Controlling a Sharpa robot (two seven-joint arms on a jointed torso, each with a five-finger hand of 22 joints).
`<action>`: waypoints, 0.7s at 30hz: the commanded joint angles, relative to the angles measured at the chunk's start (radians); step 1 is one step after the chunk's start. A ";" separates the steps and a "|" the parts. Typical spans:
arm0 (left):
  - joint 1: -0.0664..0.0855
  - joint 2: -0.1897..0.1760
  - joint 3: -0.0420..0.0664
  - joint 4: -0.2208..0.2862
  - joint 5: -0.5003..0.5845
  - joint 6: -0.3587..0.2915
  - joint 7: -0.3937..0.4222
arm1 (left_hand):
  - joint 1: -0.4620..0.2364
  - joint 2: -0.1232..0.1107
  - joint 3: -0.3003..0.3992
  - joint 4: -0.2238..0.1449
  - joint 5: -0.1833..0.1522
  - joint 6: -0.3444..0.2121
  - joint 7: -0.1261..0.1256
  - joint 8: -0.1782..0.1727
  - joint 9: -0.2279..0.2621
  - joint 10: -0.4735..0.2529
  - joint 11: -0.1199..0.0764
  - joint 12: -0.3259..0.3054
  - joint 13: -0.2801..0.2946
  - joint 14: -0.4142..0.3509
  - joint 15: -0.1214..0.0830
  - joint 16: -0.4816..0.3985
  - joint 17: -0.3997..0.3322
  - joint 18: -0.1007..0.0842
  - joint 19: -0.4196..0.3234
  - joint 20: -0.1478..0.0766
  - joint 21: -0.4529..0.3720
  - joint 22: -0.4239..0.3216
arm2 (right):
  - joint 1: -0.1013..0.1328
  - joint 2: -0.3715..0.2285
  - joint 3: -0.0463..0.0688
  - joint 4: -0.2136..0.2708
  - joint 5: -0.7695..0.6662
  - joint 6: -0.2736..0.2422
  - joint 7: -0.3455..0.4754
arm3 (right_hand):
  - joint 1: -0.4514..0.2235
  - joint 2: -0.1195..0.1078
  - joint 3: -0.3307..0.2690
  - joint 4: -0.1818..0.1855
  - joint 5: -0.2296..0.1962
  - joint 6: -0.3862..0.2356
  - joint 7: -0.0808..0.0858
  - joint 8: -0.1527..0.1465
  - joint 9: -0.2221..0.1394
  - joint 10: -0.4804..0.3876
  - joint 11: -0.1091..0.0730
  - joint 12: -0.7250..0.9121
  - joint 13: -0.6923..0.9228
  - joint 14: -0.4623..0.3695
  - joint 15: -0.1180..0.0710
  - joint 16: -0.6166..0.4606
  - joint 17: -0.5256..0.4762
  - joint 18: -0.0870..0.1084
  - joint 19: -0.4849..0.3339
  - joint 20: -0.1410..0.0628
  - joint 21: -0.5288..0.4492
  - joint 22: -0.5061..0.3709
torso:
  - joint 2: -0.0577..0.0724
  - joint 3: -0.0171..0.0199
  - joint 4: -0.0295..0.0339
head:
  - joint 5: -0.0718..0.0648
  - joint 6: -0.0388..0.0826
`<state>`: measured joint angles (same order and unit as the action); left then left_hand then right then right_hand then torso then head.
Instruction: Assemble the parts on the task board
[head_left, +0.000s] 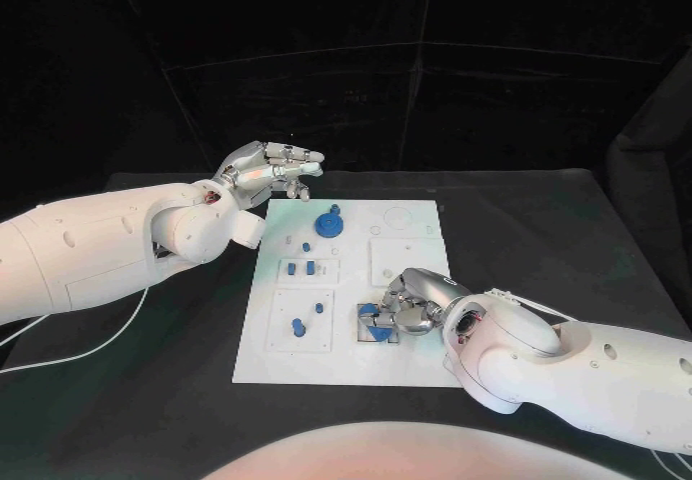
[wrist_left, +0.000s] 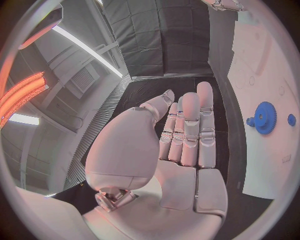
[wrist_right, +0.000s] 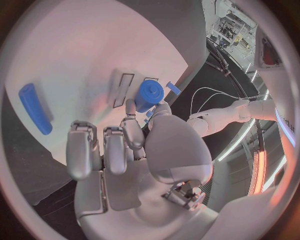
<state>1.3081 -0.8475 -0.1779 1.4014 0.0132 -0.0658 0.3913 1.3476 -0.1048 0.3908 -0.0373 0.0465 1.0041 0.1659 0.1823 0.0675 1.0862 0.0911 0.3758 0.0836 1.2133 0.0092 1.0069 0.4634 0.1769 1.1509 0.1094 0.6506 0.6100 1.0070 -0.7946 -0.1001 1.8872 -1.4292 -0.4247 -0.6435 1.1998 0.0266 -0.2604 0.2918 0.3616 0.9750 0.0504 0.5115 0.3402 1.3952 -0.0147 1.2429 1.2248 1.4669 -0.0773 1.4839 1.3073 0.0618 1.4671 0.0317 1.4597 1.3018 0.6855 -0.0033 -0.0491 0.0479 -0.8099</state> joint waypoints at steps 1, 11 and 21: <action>0.002 0.000 0.001 0.002 0.003 0.013 0.007 | 0.001 0.007 -0.005 -0.002 0.003 -0.001 0.001 0.001 0.000 -0.009 0.000 0.006 -0.001 -0.009 0.001 -0.003 -0.001 0.006 0.001 0.002 -0.007 -0.001 | 0.001 0.004 0.000 -0.002 -0.014 0.011 -0.016 | -0.042 0.001 -0.021 -0.008 -0.115 -0.005 0.007 -0.002 0.008 0.001 -0.005 -0.007 -0.002 0.067 -0.007 0.001 0.062 -0.008 0.006 -0.009 -0.003 0.000 | -0.001 -0.0005 -0.0004 | 0.000 0.000; 0.002 -0.001 0.001 0.002 0.003 0.013 0.006 | 0.001 0.007 -0.005 -0.002 0.003 -0.001 0.001 0.001 0.000 -0.009 0.000 0.006 -0.001 -0.009 0.001 -0.003 -0.001 0.006 0.001 0.002 -0.007 -0.001 | 0.001 0.007 0.000 -0.005 -0.044 0.024 -0.028 | -0.201 -0.117 0.057 0.005 -0.311 -0.024 0.011 -0.011 0.036 -0.020 0.002 -0.048 -0.029 0.067 -0.004 -0.001 0.064 -0.007 0.002 -0.005 -0.010 -0.009 | 0.000 0.0000 -0.0005 | 0.000 0.000; 0.002 -0.001 0.001 0.001 0.003 0.015 0.005 | 0.001 0.007 -0.005 -0.002 0.003 -0.001 0.001 0.001 0.000 -0.009 0.000 0.006 -0.001 -0.009 0.001 -0.003 -0.001 0.006 0.001 0.002 -0.007 -0.001 | 0.000 -0.007 0.000 0.027 -0.050 0.037 -0.010 | -0.205 -0.107 0.089 0.003 -0.304 -0.021 0.011 -0.010 0.045 -0.016 0.001 -0.047 -0.024 0.068 -0.004 0.000 0.068 -0.009 0.005 -0.004 -0.006 0.000 | 0.000 0.0012 -0.0008 | 0.000 -0.001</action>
<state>1.3081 -0.8480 -0.1779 1.4013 0.0132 -0.0640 0.3906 1.3476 -0.1048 0.3908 -0.0373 0.0465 1.0041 0.1659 0.1823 0.0675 1.0862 0.0911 0.3758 0.0837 1.2133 0.0092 1.0069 0.4636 0.1769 1.1509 0.1094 0.6506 0.6102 1.0066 -0.8004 -0.1004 1.9072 -1.4650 -0.4031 -0.6641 0.9921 -0.0910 -0.1748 0.2964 0.0550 0.9552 0.0627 0.5044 0.3845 1.3789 -0.0126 1.1953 1.1993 1.4669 -0.0772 1.4839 1.3080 0.0619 1.4671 0.0318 1.4551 1.3013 0.6852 -0.0027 -0.0499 0.0471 -0.8109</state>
